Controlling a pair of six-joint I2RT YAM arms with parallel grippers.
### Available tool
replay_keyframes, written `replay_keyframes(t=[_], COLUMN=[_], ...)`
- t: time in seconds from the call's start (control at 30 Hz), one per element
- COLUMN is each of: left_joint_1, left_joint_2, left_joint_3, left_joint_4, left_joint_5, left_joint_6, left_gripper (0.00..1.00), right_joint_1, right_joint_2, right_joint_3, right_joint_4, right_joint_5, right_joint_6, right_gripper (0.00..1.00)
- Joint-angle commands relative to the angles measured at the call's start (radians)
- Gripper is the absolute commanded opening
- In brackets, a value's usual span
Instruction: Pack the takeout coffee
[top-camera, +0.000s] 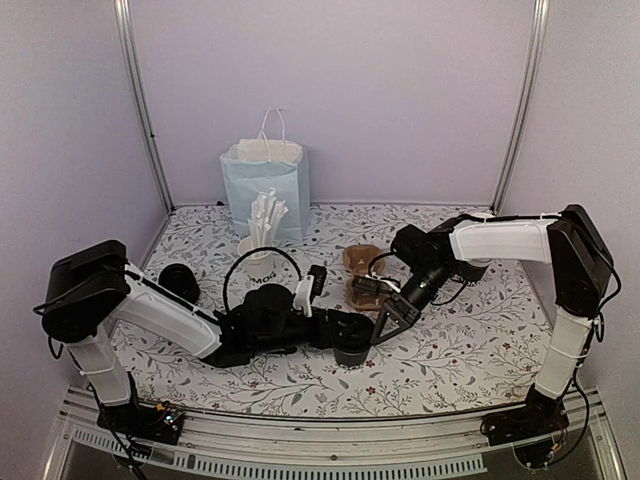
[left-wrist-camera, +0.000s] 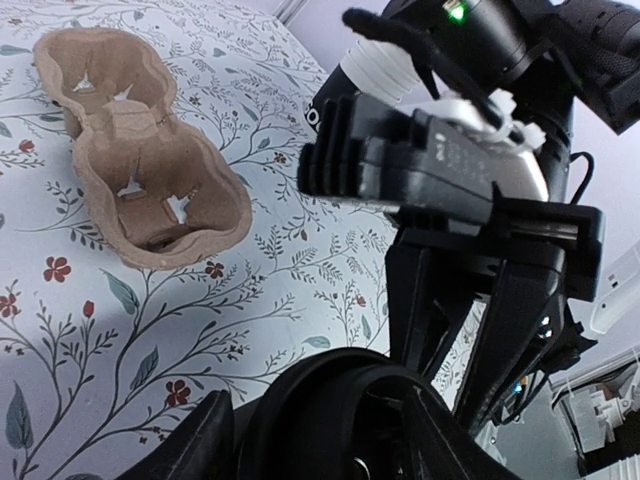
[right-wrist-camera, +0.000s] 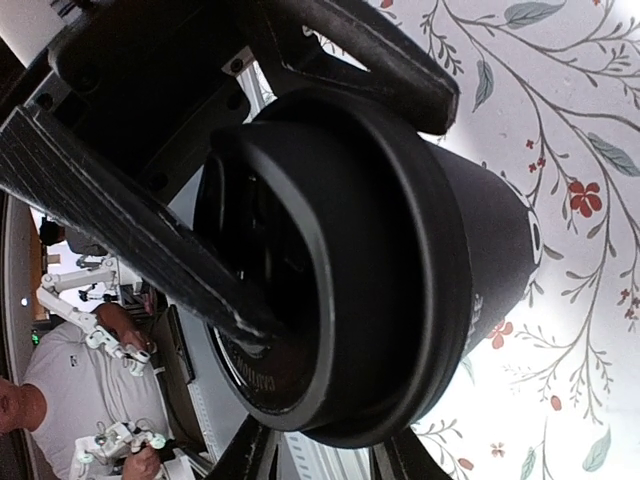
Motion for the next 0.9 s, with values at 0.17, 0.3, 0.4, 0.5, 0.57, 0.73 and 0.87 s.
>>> replay_keyframes(t=[0.17,0.3,0.4,0.5,0.57,0.73,0.87], left_joint_1=[-0.034,-0.037,-0.037,-0.036,-0.037,-0.037,-0.040], left_joint_2=[-0.101,-0.139,-0.164,-0.199,-0.227,-0.311,-0.391], left_joint_3=[0.050,0.086,0.096,0.097,0.093,0.064,-0.016], left_joint_4=[-0.295,-0.352,-0.375,-0.396,-0.411,-0.463,-0.485], left_joint_5=[-0.029,-0.068,-0.098,-0.130,-0.152,-0.178,-0.130], left_joint_6=[0.155,0.177,0.183,0.182,0.182,0.146,0.047], left_gripper=[0.69,0.75,0.78,0.82,0.84,0.85,0.82], right_joint_1=[-0.009,-0.008,-0.008,-0.008,-0.008,-0.008,-0.008], right_joint_2=[-0.064,-0.078,-0.079,-0.079,-0.082,-0.093,-0.124], right_joint_3=[0.016,0.036,0.049,0.062,0.072,0.101,0.107], right_joint_4=[0.097,0.078,0.067,0.058,0.050,0.017,0.004], right_joint_5=[0.284,0.265,0.251,0.246,0.242,0.249,0.256], right_joint_6=[-0.121,-0.135,-0.141,-0.149,-0.153,-0.166,-0.181], right_gripper=[0.43,0.49,0.51,0.53,0.54,0.58,0.64])
